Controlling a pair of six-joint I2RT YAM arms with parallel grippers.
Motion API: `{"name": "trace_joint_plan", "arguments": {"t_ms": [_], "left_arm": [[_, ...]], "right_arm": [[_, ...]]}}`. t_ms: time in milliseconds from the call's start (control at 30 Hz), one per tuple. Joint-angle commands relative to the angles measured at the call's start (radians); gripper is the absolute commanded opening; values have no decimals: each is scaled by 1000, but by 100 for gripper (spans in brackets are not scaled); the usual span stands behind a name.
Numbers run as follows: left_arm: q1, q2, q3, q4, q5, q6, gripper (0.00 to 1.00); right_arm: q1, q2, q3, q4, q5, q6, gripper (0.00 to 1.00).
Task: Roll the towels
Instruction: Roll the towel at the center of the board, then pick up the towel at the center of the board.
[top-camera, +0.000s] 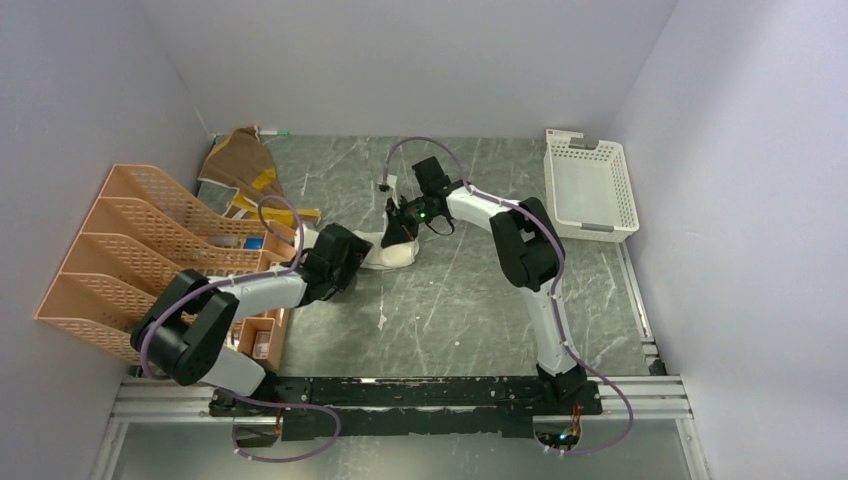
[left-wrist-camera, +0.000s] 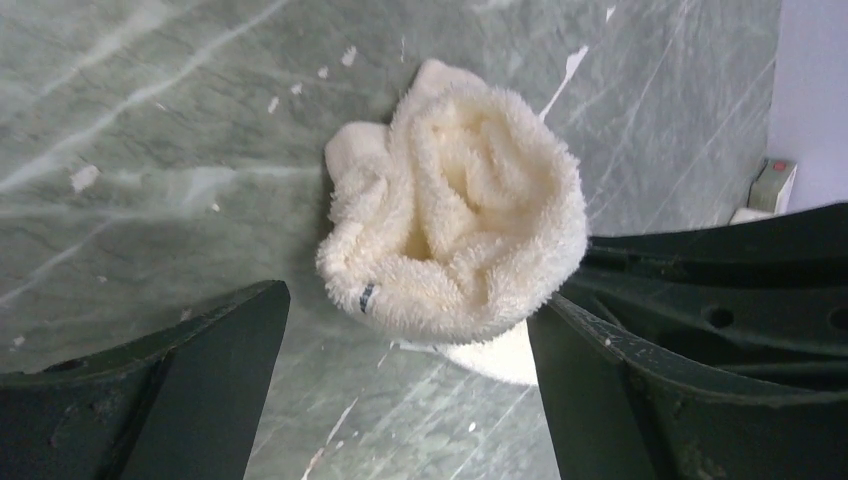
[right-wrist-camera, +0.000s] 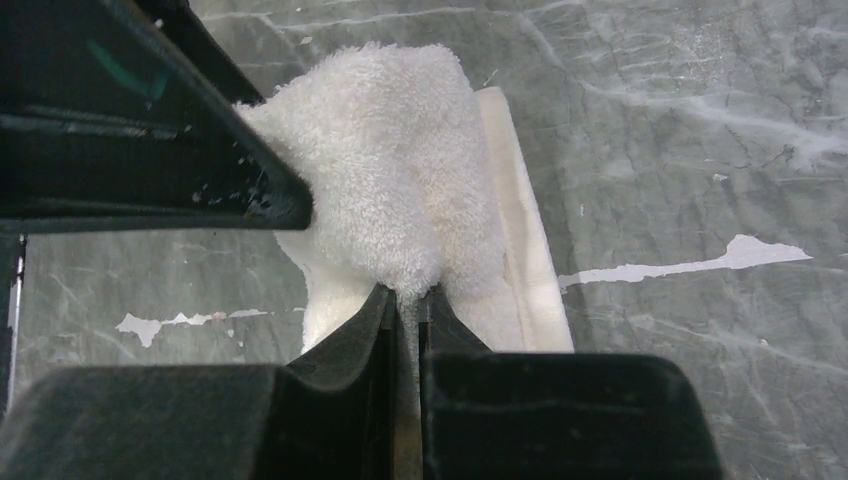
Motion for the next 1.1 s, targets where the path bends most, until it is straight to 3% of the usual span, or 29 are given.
{"name": "trace_joint_plan", "arguments": {"t_ms": [0,367,667,900,1067], "left_arm": [[-4,29,56,5,-123,-28,99],[-1,166,108,63,-129,-17,99],[5,233,91,101,-119,-9,100],[5,261,18,218,-85,-10,83],[5,269,-43,382,-40,55,53]], "right_arm": [[16,28,-46,-132,43,-37,0],[52,34,-48,-225,7,-92,0],[57,21,-27,-374,-118,-213,0],[62,-11,-72,-356,-172,-233,0],[70,-30,-80,-310,-182,-204,0]]}}
